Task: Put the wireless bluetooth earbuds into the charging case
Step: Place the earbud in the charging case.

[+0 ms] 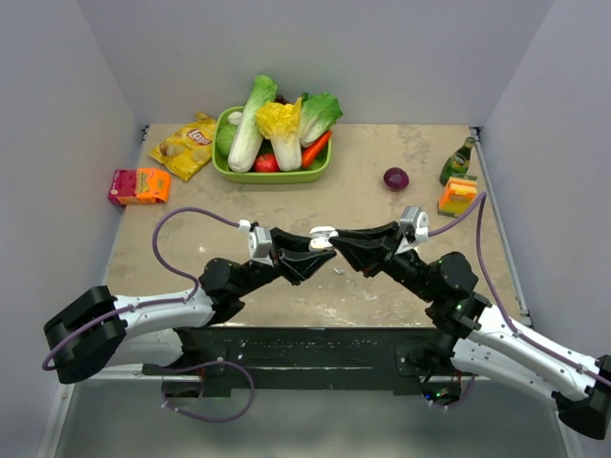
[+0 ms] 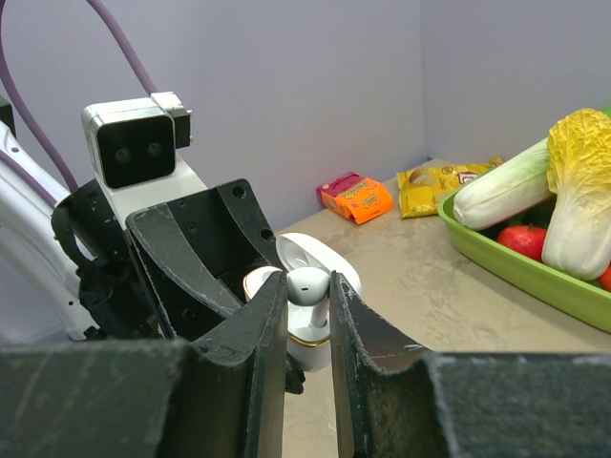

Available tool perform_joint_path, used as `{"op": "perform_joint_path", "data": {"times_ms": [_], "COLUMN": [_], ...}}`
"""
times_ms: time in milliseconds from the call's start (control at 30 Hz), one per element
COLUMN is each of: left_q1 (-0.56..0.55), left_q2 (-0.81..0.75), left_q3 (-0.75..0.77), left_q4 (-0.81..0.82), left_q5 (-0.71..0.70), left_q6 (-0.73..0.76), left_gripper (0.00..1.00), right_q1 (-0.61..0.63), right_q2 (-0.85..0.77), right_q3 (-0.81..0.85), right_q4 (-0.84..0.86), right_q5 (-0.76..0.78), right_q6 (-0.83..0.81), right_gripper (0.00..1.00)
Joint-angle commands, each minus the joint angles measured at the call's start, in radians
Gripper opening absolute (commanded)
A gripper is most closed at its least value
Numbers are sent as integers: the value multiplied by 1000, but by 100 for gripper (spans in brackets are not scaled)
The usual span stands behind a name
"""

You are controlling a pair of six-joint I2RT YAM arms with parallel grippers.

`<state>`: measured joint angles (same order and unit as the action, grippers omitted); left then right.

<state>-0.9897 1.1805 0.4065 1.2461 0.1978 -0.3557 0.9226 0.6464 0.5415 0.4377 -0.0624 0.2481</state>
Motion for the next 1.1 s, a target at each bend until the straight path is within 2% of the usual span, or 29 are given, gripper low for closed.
{"op": "perform_joint_path", "data": {"times_ms": [0, 200, 333, 467, 933, 1067], "left_q1": [-4, -4, -4, -4, -4, -4], "left_q2": [-22, -22, -22, -22, -10, -5], "left_q3": [6, 5, 5, 3, -1, -18], "left_q4": [386, 391, 392, 392, 404, 392], "left_q5": [-4, -5, -5, -8, -11, -56], "left_q6": [14, 18, 18, 20, 23, 49], "left_gripper": [0, 0, 0, 0, 0, 0], "right_q1": [-1, -1, -1, -1, -1, -1], "right_q2": [-4, 4, 1, -13, -11, -13], "right_q3": [14, 17, 18, 12, 32, 47], "right_q4": [-50, -62, -68, -70, -74, -85], "right_q5": [33, 32, 35, 47, 59, 101], "right_q6": [5, 6, 8, 10, 19, 17], "right_gripper": [13, 13, 19, 31, 43, 47]}}
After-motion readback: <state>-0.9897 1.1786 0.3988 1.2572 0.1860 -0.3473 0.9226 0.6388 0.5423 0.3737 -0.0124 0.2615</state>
